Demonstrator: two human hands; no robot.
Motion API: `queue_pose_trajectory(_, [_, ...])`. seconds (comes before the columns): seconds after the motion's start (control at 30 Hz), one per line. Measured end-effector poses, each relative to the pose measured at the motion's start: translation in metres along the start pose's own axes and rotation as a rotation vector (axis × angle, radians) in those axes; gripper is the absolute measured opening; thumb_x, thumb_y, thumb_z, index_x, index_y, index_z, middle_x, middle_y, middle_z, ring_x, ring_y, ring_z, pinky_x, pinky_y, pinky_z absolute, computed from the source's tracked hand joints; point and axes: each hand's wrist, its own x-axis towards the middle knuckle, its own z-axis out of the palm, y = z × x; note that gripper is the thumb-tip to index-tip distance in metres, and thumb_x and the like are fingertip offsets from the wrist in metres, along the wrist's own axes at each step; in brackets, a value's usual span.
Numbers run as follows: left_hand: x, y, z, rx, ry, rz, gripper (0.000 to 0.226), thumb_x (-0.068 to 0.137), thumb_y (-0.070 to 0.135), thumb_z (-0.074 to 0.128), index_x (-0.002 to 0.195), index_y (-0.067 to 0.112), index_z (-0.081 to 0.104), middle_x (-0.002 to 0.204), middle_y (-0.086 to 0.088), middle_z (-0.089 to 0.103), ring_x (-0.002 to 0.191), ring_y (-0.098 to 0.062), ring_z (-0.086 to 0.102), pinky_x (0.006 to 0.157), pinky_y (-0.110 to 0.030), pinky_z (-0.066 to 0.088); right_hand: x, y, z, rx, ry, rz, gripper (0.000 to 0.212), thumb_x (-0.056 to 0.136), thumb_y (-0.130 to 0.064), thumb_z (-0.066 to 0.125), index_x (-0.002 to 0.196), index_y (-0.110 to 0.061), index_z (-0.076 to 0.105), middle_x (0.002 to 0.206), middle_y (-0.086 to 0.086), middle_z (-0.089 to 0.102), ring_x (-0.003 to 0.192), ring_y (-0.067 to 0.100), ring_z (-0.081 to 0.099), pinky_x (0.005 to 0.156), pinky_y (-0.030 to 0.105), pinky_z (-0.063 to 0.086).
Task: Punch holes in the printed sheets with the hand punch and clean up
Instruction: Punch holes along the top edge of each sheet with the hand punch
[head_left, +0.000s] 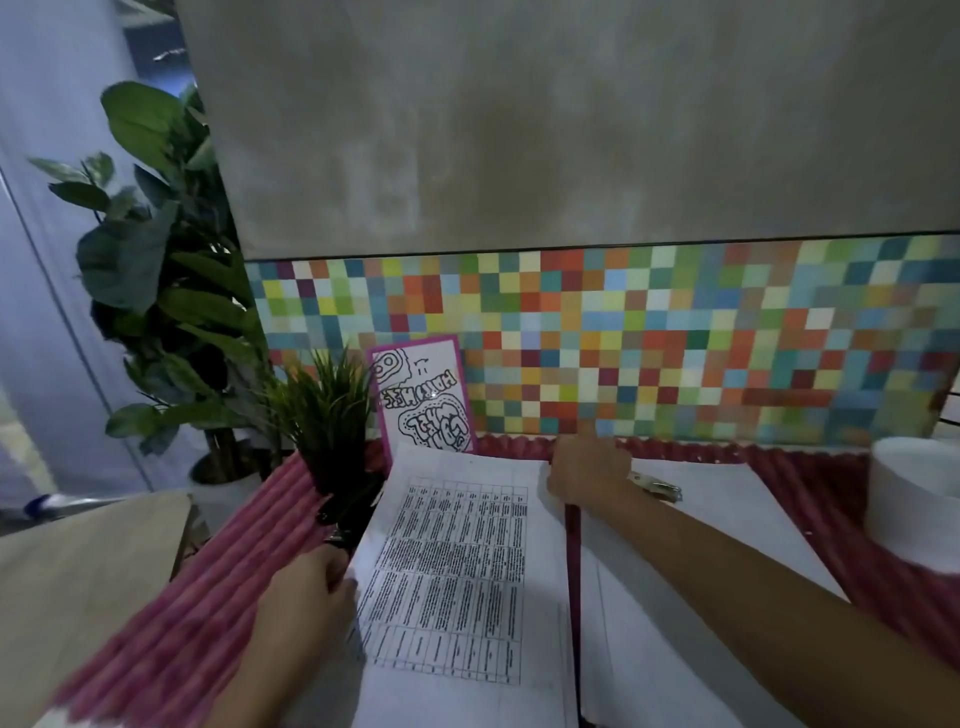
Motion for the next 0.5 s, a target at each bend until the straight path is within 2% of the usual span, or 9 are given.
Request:
queue_pose_trajectory(0.1, [0.006, 0.007, 0.006, -0.022, -0.028, 0.000, 0.034, 0.081, 0.015, 0.063, 0.055, 0.019, 0.041, 0.050, 0.001, 0.048, 0.049, -0.011, 0.045, 0.049, -0.029, 0.029, -0.010, -0.009, 0.000, -0.059, -0.080, -0.007, 0.044, 0.090, -0.029, 0.054, 0.132, -0.015, 0.054, 0.135, 0.011, 0.044, 0.119, 0.034, 0.049, 0.094, 0.047, 0.046])
queue_pose_trajectory(0.17, [0.008, 0.009, 0.010, -0.024, -0.055, 0.001, 0.025, 0.081, 0.017, 0.064, 0.060, 0.015, 0.052, 0.055, -0.003, 0.056, 0.054, -0.016, 0.054, 0.050, -0.030, 0.035, -0.018, -0.015, 0.003, -0.058, -0.104, -0.043, 0.041, 0.090, -0.029, 0.054, 0.129, -0.019, 0.056, 0.133, 0.009, 0.045, 0.120, 0.034, 0.048, 0.095, 0.049, 0.043])
queue_pose_trajectory(0.23, [0.009, 0.011, 0.013, -0.011, -0.079, -0.008, 0.010, 0.079, 0.017, 0.066, 0.073, 0.011, 0.064, 0.066, -0.007, 0.066, 0.065, -0.023, 0.062, 0.053, -0.029, 0.037, -0.022, -0.017, 0.004, -0.072, -0.114, -0.051, 0.041, 0.089, -0.028, 0.056, 0.129, -0.020, 0.058, 0.134, 0.008, 0.044, 0.121, 0.035, 0.046, 0.097, 0.050, 0.041])
queue_pose_trajectory(0.33, [0.011, 0.009, 0.014, 0.008, -0.094, -0.009, 0.007, 0.077, 0.016, 0.069, 0.075, 0.010, 0.065, 0.065, -0.005, 0.065, 0.067, -0.023, 0.063, 0.052, -0.027, 0.034, -0.019, -0.018, 0.003, -0.082, -0.133, -0.012, 0.044, 0.088, -0.029, 0.059, 0.131, -0.019, 0.056, 0.134, 0.008, 0.043, 0.121, 0.035, 0.045, 0.094, 0.049, 0.041])
queue_pose_trajectory(0.5, [0.015, 0.005, 0.015, -0.006, -0.131, -0.036, 0.013, 0.080, 0.014, 0.070, 0.070, 0.021, 0.064, 0.062, -0.002, 0.064, 0.063, -0.018, 0.061, 0.059, -0.029, 0.044, -0.017, -0.014, 0.006, -0.098, -0.149, -0.002, 0.043, 0.092, -0.034, 0.057, 0.132, -0.018, 0.054, 0.133, 0.010, 0.044, 0.119, 0.034, 0.045, 0.093, 0.049, 0.038])
